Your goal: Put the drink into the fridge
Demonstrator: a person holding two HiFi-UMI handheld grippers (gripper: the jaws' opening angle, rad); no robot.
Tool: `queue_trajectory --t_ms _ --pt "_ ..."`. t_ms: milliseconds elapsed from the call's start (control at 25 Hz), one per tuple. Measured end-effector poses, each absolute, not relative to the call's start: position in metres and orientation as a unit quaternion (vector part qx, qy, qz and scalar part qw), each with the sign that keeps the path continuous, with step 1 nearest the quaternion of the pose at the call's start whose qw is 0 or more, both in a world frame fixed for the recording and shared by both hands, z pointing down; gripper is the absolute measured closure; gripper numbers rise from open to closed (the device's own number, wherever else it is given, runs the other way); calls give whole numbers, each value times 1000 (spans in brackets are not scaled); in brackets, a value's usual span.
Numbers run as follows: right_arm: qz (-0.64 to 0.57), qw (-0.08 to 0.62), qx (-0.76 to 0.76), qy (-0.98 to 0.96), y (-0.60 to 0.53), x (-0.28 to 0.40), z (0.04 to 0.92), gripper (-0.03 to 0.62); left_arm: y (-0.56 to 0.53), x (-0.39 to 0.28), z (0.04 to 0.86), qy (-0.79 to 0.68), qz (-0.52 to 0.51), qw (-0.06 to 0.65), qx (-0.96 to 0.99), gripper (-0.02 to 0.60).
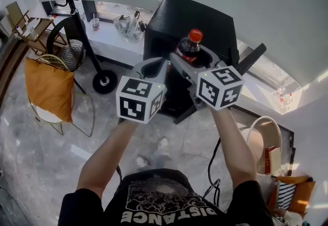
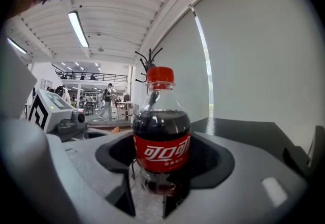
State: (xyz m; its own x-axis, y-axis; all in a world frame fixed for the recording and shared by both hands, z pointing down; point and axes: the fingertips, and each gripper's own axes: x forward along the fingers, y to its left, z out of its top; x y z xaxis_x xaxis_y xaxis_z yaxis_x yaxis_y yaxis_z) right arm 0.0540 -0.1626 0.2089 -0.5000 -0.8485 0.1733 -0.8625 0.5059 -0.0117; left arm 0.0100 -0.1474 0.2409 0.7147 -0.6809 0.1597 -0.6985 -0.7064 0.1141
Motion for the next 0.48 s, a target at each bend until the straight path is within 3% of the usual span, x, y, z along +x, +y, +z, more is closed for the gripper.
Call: queue_trajectory --t_ms 480 --pt "59 73 544 -834 -163 67 275 281 -154 15 283 -349 53 91 931 577"
